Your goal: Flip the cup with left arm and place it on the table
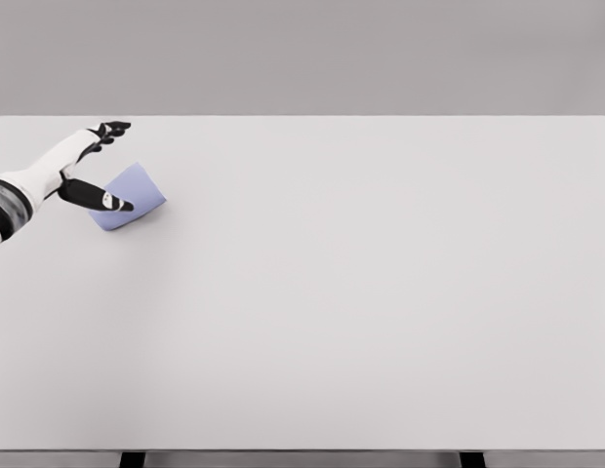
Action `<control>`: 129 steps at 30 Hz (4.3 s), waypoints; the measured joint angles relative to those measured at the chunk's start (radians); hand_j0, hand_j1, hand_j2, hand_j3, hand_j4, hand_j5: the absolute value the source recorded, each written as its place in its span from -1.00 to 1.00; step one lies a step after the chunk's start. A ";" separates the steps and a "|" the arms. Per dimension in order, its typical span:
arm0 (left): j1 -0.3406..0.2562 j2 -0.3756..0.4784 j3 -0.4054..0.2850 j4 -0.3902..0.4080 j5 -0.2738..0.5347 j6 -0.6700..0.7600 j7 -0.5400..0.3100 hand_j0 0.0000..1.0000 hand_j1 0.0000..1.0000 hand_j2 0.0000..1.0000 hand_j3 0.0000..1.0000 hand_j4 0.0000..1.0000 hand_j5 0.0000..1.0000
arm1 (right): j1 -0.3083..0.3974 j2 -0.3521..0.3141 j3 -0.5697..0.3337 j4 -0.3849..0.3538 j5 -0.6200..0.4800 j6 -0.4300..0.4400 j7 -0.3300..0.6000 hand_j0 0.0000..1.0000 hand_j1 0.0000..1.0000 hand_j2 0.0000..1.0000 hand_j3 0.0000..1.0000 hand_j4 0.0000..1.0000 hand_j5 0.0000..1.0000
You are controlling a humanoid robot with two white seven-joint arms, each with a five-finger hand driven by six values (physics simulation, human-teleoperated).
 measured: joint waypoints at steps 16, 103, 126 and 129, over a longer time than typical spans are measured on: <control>-0.026 -0.076 -0.008 0.043 -0.111 0.100 -0.061 1.00 1.00 1.00 1.00 1.00 1.00 | 0.000 0.000 0.000 0.000 0.000 0.000 0.000 1.00 1.00 1.00 1.00 1.00 1.00; 0.290 -0.207 0.180 0.300 0.112 -1.024 -0.053 0.20 0.20 0.20 0.20 0.20 0.20 | 0.000 0.000 0.000 0.000 0.000 0.000 0.000 1.00 1.00 1.00 1.00 1.00 1.00; 0.331 -0.290 0.183 0.345 0.147 -1.025 -0.070 0.20 0.20 0.20 0.20 0.20 0.20 | 0.002 0.000 0.000 0.000 0.000 0.000 0.000 1.00 1.00 1.00 1.00 1.00 1.00; 0.344 -0.297 0.185 0.343 0.147 -1.025 -0.069 0.20 0.20 0.20 0.20 0.20 0.20 | 0.000 0.000 0.000 0.000 0.000 0.000 0.000 1.00 1.00 1.00 1.00 1.00 1.00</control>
